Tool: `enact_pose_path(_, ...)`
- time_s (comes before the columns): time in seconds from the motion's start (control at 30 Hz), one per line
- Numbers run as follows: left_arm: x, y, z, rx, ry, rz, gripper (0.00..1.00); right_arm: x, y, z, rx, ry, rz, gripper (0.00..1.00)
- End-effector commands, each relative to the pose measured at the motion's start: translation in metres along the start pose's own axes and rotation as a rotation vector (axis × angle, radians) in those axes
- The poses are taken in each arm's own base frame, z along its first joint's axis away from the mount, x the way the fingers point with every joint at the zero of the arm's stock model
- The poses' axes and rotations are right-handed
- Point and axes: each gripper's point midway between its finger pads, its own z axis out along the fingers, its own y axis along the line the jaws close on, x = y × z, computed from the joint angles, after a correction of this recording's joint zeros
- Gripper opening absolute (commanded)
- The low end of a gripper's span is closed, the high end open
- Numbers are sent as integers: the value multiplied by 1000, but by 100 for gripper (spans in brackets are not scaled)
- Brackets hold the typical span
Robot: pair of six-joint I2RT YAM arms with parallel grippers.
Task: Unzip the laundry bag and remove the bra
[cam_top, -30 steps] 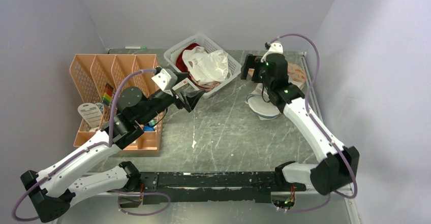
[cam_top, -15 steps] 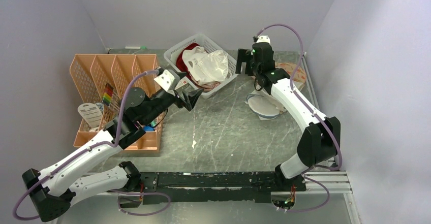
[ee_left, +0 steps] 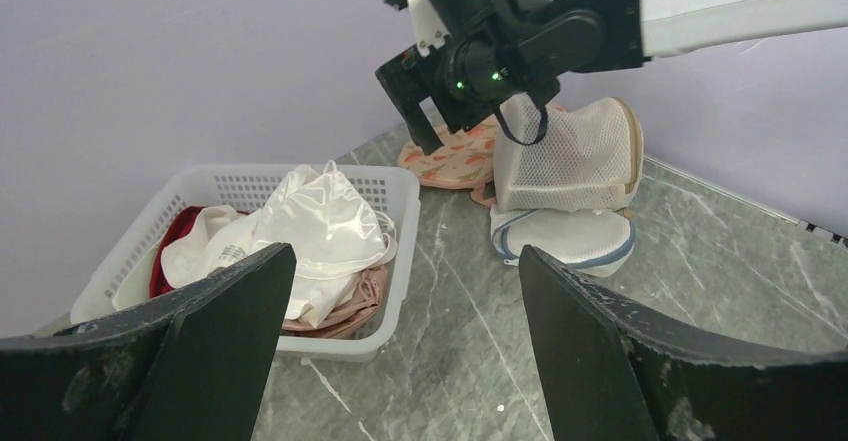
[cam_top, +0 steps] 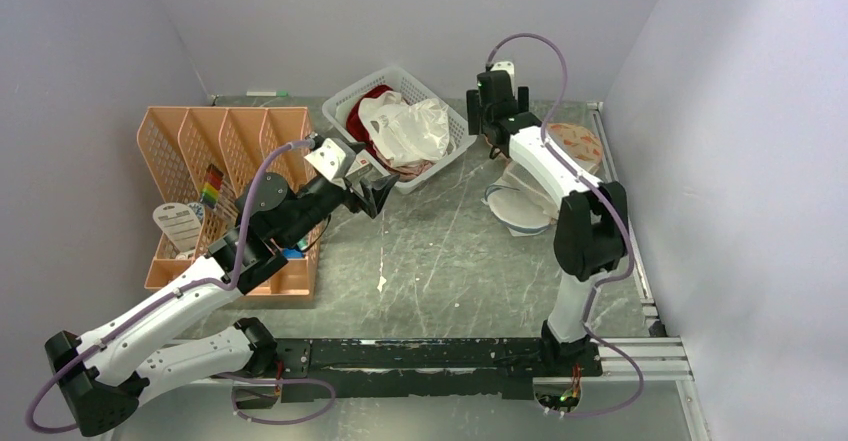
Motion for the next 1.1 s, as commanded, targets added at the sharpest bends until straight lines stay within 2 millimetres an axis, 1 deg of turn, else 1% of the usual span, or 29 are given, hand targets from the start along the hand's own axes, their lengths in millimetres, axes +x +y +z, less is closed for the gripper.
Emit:
enact_pose_path(0.0,-6,0,1,-6,-33,8,94,22,-27,13,137,103,-201,80)
enact_pose_path(0.03,-7,0,1,-4,-35,6,94,30,-26,18,132,131,-237,79)
enact_pose_path(0.13,-7,-1,1,2,-35,4,94,51,-26,25,132,210,-321,70)
enact_pose_path(0.2,-5,-2,2,6,-31,3,94,64,-26,30,135,247,-370,68)
enact_pose_path(0.23,-4,-3,3,7,-27,3,94,68,-29,32,152,251,-385,68)
enact_pose_path(0.3,-3,-3,3,7,-26,3,94,84,-31,43,175,278,-434,66)
enact_pose_path(0.37,-2,-3,4,7,-23,4,94,92,-32,52,191,280,-471,65)
enact_pose_path(0.47,0,-2,5,3,-18,5,94,93,-30,66,209,247,-498,65)
enact_pose_path(0.6,2,-1,6,-1,-14,7,94,89,-27,78,229,196,-519,64)
enact_pose_path(0.73,3,-1,6,-1,-10,9,94,90,-23,90,232,155,-543,58)
enact_pose_path(0.8,3,-1,6,0,-12,11,94,95,-21,95,228,162,-547,54)
enact_pose_path(0.83,3,-1,6,-1,-11,11,94,97,-19,95,216,171,-546,54)
enact_pose_path(0.9,3,-1,6,-5,-12,13,94,102,-16,95,192,178,-531,55)
enact_pose_path(1.0,4,-2,6,0,-9,9,94,110,-14,96,177,167,-511,63)
enact_pose_path(1.07,4,-3,7,9,-10,6,94,117,-14,97,167,188,-497,64)
